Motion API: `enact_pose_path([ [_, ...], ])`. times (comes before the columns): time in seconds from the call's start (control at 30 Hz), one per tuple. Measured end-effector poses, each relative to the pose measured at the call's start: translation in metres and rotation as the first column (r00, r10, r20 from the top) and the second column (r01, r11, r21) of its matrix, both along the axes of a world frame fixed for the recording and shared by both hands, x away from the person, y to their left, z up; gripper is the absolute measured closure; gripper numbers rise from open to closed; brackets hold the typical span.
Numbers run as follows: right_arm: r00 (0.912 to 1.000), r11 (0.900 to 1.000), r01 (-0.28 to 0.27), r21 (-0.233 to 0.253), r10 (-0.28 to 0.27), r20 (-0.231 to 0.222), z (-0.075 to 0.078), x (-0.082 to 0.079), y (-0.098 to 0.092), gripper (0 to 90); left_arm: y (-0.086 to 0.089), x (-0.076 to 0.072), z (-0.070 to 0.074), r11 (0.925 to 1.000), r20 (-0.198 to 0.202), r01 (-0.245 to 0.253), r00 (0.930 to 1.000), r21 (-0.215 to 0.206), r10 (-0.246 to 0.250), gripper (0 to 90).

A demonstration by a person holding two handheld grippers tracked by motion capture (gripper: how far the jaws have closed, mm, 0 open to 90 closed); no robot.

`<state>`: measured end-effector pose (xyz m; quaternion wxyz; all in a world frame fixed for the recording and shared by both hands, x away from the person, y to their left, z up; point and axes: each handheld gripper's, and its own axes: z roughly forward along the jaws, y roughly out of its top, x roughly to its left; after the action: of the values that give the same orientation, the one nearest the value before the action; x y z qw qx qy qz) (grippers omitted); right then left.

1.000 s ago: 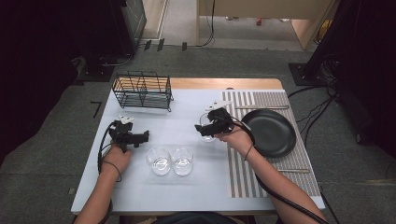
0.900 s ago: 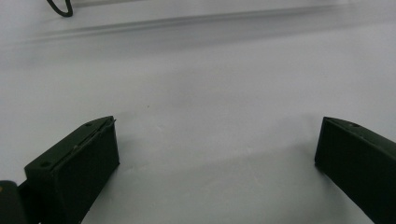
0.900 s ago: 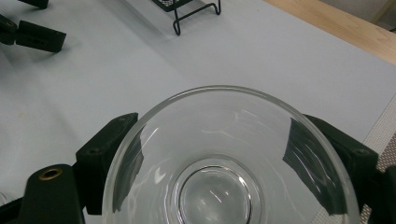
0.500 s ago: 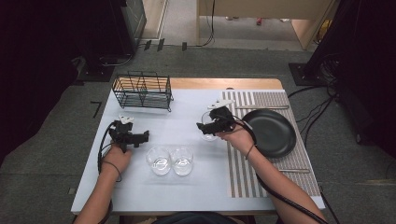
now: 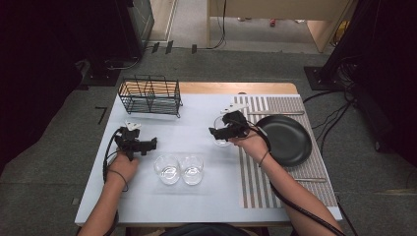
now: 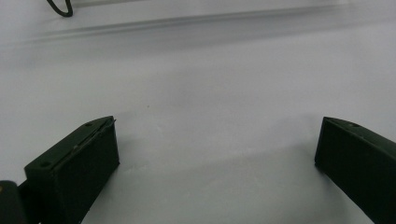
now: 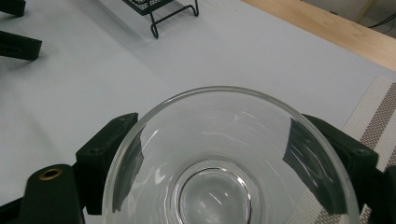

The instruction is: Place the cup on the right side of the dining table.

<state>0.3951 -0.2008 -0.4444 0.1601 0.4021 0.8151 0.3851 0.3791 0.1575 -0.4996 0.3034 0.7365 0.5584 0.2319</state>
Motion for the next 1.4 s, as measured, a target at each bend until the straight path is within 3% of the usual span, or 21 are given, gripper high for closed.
enact_pose_path([
  [1.4,0.9993,0.999,0.034,-0.012,-0.034,0.017,-0.002,0.011,-0.006,18.0,0.0,0.0,0.0,1.0,0.0,0.001,1.0,0.001,-0.001,0.0],
])
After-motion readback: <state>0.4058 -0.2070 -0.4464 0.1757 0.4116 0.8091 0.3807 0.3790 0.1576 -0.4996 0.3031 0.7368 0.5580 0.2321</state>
